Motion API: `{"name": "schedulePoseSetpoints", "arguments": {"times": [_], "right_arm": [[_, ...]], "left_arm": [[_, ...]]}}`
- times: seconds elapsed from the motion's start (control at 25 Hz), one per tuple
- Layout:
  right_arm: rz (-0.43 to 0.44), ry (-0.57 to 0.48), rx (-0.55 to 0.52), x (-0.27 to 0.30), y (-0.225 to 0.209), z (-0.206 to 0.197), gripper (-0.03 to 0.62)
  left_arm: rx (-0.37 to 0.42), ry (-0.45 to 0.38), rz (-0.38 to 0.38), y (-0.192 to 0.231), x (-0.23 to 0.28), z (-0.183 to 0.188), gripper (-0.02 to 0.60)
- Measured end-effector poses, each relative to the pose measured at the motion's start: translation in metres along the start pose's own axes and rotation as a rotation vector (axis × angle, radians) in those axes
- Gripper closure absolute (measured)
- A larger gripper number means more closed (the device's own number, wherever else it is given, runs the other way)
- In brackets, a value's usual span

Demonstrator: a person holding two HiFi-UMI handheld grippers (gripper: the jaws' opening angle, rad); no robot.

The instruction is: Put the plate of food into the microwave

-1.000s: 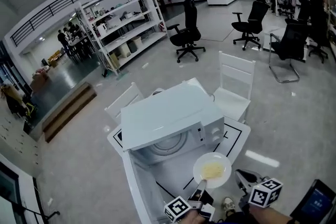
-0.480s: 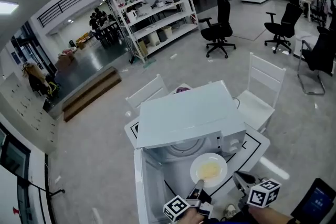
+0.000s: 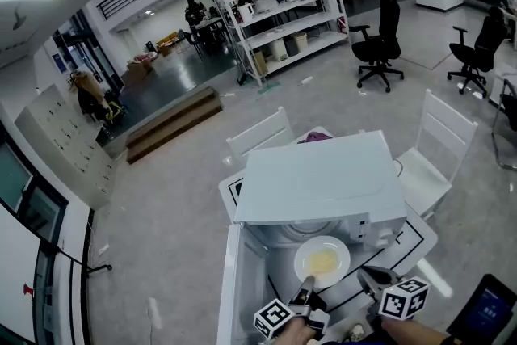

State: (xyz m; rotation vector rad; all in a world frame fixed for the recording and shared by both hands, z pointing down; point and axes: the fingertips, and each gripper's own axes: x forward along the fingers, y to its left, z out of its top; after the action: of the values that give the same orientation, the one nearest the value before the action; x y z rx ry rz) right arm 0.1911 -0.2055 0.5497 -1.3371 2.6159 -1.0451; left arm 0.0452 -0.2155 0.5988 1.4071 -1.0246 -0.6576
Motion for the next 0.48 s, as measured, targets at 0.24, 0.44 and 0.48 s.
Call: {"name": "schedulePoseSetpoints", "arguments": {"times": [0.24,0.44,0.48], "right_arm": [[0.039,0.034,-0.018,0.016,-0.002,0.002,0.592],[0.054,0.051,-0.026,0.020,-0.006,0.005,0.592],[0.057,0.053,-0.027,0.020,-0.007,0.004,0.592]], "left_arm": [[-0.006,-0.048,0.021,0.009,0.006,0.008,0.566],[-0.013,-0.076,0.033,0.011,0.012,0.012,0.566],[-0.015,-0.080,0.037,0.013,0.014,0.012,0.566]]}}
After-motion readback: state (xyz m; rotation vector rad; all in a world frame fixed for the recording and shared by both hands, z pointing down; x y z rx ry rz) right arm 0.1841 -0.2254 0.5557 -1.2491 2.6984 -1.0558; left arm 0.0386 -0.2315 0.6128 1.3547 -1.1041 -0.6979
